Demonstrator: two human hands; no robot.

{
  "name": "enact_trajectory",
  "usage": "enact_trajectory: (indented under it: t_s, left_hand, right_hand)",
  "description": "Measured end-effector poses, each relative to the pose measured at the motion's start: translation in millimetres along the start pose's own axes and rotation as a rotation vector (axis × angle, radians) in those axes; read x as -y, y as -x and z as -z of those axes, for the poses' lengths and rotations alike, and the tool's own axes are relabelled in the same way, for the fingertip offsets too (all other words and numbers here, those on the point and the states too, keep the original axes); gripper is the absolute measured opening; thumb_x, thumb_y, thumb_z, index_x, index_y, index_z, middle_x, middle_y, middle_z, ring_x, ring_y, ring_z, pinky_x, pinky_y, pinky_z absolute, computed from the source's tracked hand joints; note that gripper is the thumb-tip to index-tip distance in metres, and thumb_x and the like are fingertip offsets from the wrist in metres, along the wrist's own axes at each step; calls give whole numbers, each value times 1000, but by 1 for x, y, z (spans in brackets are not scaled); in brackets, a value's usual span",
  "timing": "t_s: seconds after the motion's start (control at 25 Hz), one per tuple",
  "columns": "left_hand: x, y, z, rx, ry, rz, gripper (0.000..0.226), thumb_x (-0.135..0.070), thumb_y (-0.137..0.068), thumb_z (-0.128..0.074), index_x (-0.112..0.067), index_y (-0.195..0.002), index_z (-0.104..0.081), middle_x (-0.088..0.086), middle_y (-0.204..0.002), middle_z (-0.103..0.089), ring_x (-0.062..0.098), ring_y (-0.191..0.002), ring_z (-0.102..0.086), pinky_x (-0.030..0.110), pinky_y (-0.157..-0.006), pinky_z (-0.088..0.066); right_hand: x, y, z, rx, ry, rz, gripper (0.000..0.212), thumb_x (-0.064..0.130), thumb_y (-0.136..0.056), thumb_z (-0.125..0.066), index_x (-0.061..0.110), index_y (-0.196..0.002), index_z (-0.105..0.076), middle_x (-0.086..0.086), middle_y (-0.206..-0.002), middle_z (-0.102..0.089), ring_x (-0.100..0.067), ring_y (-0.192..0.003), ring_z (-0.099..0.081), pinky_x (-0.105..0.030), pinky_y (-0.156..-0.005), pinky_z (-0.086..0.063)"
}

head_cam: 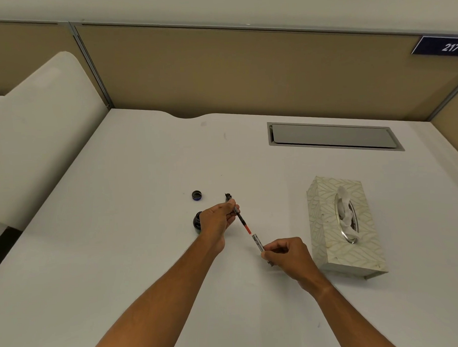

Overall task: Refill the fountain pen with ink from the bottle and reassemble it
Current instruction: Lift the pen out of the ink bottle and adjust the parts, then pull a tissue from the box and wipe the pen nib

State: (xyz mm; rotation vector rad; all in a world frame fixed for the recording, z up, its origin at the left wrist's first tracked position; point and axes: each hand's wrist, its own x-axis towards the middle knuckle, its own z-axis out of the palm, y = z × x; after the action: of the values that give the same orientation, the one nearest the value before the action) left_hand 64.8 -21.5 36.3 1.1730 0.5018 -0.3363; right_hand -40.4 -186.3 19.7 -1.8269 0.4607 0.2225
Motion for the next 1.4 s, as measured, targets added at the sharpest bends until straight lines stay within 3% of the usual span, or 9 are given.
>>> enact_trajectory:
  t_s: [0.28, 0.4, 0.72, 0.84, 0.92, 0.96, 1.12, 1.28, 1.4]
  left_hand:
    - [11, 11, 0, 77, -48, 49, 11, -15, -86, -68, -5, -89, -70, 10, -86, -72, 17, -82, -69, 25, -79, -55]
    - [17, 15, 1, 102, -81, 73, 13, -17, -86, -69, -5, -90, -70, 9, -85, -73, 15, -79, -69, 20, -71, -55]
    - [21, 21, 3, 124, -130, 90, 16, -19, -86, -69, -4, -92, -70, 10, -87, -74, 14, -78, -70, 18, -67, -55]
    - [23, 21, 4, 139, -148, 91, 19, -20, -85, -70, -3, -95, -70, 11, -89, -74, 15, -80, -70, 19, -69, -54]
    - [24, 22, 3, 150, -152, 90, 19, -20, -85, -70, -4, -94, -71, 11, -89, -74, 15, -80, -69, 20, -71, -54]
    - [25, 22, 2, 151, -154, 91, 18, -20, -85, -70, -4, -93, -71, 11, -89, -74, 15, -81, -69, 21, -72, -54]
    - [30, 20, 0, 158, -165, 106, 17, -19, -85, -70, -4, -92, -71, 13, -92, -74, 18, -84, -69, 23, -76, -55]
    - [34, 18, -4, 173, -187, 113, 17, -19, -85, -70, -4, -91, -71, 14, -93, -74, 19, -86, -68, 26, -82, -55]
    - [36, 18, -9, 191, -198, 105, 18, -19, -85, -70, -3, -93, -71, 14, -93, -74, 19, -86, -69, 29, -84, -54]
  right_hand:
    - [-6, -9, -15, -215, 279, 40, 11, 14, -76, -77, 13, -87, -79, -1, -77, -76, -10, -66, -68, -22, -68, -56]
    - [-6, -10, -21, -214, 381, 71, 8, 14, -78, -76, 12, -85, -79, -2, -75, -75, -6, -61, -62, -16, -60, -48]
    - [-9, -13, -25, -215, 489, 115, 13, 18, -81, -73, 11, -91, -79, -4, -80, -77, -11, -65, -64, -19, -63, -45]
    - [-11, -13, -25, -230, 472, 120, 8, 19, -80, -75, 12, -77, -77, -1, -65, -71, -7, -54, -56, -21, -57, -42]
    - [-10, -13, -24, -239, 479, 116, 23, 25, -79, -76, 12, -62, -67, 2, -53, -58, -6, -47, -46, -23, -52, -39]
    - [-8, -11, -23, -249, 486, 120, 26, 29, -78, -77, 11, -63, -65, 0, -55, -59, -8, -49, -47, -25, -52, -42]
    - [12, -1, -1, -418, 423, 223, 31, 28, -82, -75, 7, -104, -71, -7, -90, -72, -17, -80, -64, -29, -74, -52]
    - [38, -6, 60, -701, 420, 278, 26, 20, -82, -74, 5, -103, -71, -11, -89, -70, -21, -78, -63, -27, -71, -48]
    - [37, -13, 101, -772, 507, 220, 30, 19, -83, -73, 2, -108, -70, -17, -97, -68, -29, -88, -64, -29, -76, -45]
